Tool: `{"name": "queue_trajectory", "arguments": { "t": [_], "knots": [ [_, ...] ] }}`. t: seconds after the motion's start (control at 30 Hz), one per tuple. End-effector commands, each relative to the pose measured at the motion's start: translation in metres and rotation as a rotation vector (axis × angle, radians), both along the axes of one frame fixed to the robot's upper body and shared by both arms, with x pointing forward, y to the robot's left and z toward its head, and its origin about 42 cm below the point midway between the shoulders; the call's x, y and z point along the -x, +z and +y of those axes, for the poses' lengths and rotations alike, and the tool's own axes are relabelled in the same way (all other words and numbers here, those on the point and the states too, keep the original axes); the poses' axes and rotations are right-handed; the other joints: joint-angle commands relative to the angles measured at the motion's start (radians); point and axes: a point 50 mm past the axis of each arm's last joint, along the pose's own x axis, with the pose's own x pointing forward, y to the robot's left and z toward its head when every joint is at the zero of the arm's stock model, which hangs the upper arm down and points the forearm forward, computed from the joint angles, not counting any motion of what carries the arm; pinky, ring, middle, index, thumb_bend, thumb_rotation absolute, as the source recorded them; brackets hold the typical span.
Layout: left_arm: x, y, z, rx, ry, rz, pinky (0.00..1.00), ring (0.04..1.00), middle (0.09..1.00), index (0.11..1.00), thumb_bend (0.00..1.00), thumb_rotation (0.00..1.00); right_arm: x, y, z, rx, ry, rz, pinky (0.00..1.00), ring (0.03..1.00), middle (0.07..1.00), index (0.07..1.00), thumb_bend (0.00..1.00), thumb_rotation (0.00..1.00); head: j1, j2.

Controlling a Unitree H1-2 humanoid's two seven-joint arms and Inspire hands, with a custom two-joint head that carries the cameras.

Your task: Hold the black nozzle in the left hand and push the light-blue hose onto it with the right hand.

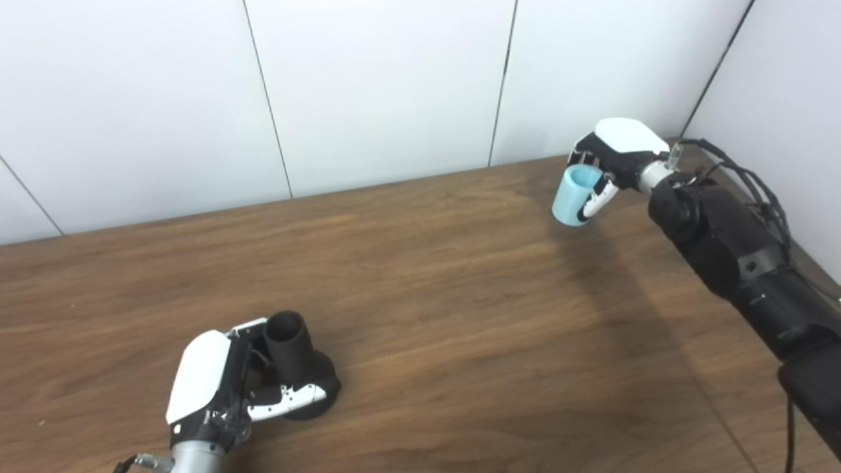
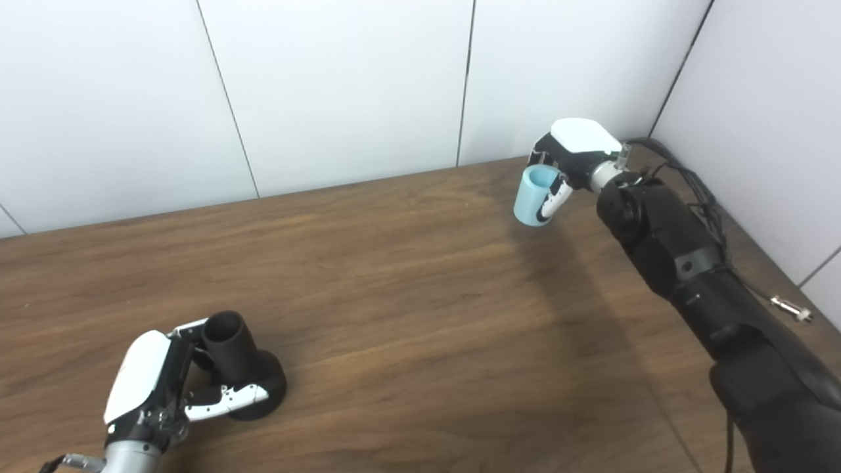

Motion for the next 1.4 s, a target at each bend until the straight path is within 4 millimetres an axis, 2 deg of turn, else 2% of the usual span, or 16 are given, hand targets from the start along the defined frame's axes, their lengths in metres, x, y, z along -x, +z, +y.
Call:
{"name": "queue_trajectory", "arguments": {
  "t": [0.0,0.1,0.2,0.3,0.5,0.57,0.63,0.77,0.87,1.1,1.13,1.2,1.23,1.3,1.33,1.37],
  "knots": [
    [0.005,-0.005,0.001,-0.021,-0.011,0.04,0.47,0.542,0.524,0.464,0.52,0.0,-0.002,0.037,0.0,0.007,0.021,-0.117,0.43,0.397,0.499,0.515,0.52,0.0,0.009,0.002],
    [0.005,-0.006,-0.001,-0.021,-0.01,0.043,0.46,0.537,0.526,0.462,0.52,0.0,0.002,0.049,0.009,0.007,0.049,-0.147,0.4,0.397,0.5,0.511,0.52,0.0,0.027,0.002],
    [0.006,-0.006,-0.003,-0.024,-0.013,0.037,0.47,0.541,0.527,0.461,0.52,0.0,0.01,0.061,0.023,-0.002,0.078,-0.158,0.43,0.39,0.477,0.51,0.52,0.0,0.044,0.0],
    [0.007,-0.007,-0.005,-0.027,-0.018,0.03,0.46,0.53,0.522,0.465,0.52,0.0,0.02,0.071,0.037,-0.054,0.15,-0.161,0.41,0.398,0.506,0.492,0.52,0.0,0.07,0.0],
    [0.009,-0.007,-0.012,-0.03,-0.014,0.03,0.46,0.528,0.52,0.469,0.52,0.0,0.046,0.087,0.065,-0.055,0.247,-0.172,0.42,0.394,0.517,0.483,0.52,0.0,0.122,0.0],
    [0.009,-0.008,-0.015,-0.031,-0.014,0.03,0.46,0.52,0.513,0.474,0.52,0.0,0.058,0.093,0.076,-0.048,0.289,-0.192,0.41,0.386,0.514,0.483,0.52,0.0,0.16,0.003],
    [0.01,-0.007,-0.019,-0.031,-0.015,0.035,0.45,0.515,0.508,0.476,0.52,0.0,0.07,0.099,0.088,-0.053,0.335,-0.201,0.46,0.394,0.501,0.483,0.52,0.0,0.191,0.013],
    [0.012,-0.005,-0.026,-0.034,-0.007,0.052,0.48,0.536,0.517,0.473,0.52,0.0,0.087,0.108,0.107,-0.113,0.425,-0.189,0.4,0.383,0.511,0.496,0.52,0.0,0.218,0.026],
    [0.011,-0.006,-0.031,-0.034,-0.006,0.041,0.47,0.531,0.51,0.478,0.52,0.0,0.097,0.114,0.121,-0.15,0.473,-0.185,0.41,0.391,0.515,0.497,0.52,0.0,0.237,0.031],
    [0.014,-0.006,-0.043,-0.034,-0.008,0.036,0.47,0.525,0.511,0.476,0.52,0.0,0.118,0.127,0.15,-0.226,0.58,-0.207,0.35,0.386,0.518,0.495,0.52,0.0,0.272,0.038],
    [0.014,-0.006,-0.044,-0.037,-0.007,0.036,0.47,0.525,0.51,0.476,0.52,0.0,0.12,0.128,0.155,-0.241,0.6,-0.215,0.36,0.388,0.519,0.493,0.52,0.0,0.277,0.04],
    [0.015,-0.007,-0.047,-0.042,-0.007,0.032,0.47,0.524,0.507,0.478,0.52,0.0,0.123,0.129,0.162,-0.262,0.635,-0.229,0.45,0.386,0.511,0.497,0.52,0.0,0.286,0.042],
    [0.015,-0.007,-0.048,-0.047,-0.009,0.025,0.46,0.513,0.495,0.484,0.52,0.0,0.124,0.129,0.166,-0.274,0.654,-0.237,0.38,0.378,0.51,0.5,0.52,0.0,0.294,0.044],
    [0.015,-0.007,-0.051,-0.055,-0.014,0.015,0.45,0.497,0.477,0.491,0.52,0.0,0.127,0.13,0.174,-0.286,0.684,-0.252,0.24,0.43,0.489,0.488,0.52,0.0,0.3,0.046],
    [0.016,-0.008,-0.052,-0.059,-0.016,0.01,0.44,0.49,0.466,0.494,0.52,0.0,0.129,0.13,0.179,-0.294,0.701,-0.255,0.25,0.438,0.485,0.487,0.52,0.0,0.304,0.047],
    [0.016,-0.008,-0.053,-0.06,-0.018,0.007,0.45,0.49,0.462,0.496,0.52,0.0,0.13,0.13,0.182,-0.299,0.712,-0.257,0.33,0.418,0.493,0.494,0.52,0.0,0.304,0.047]
  ]
}}
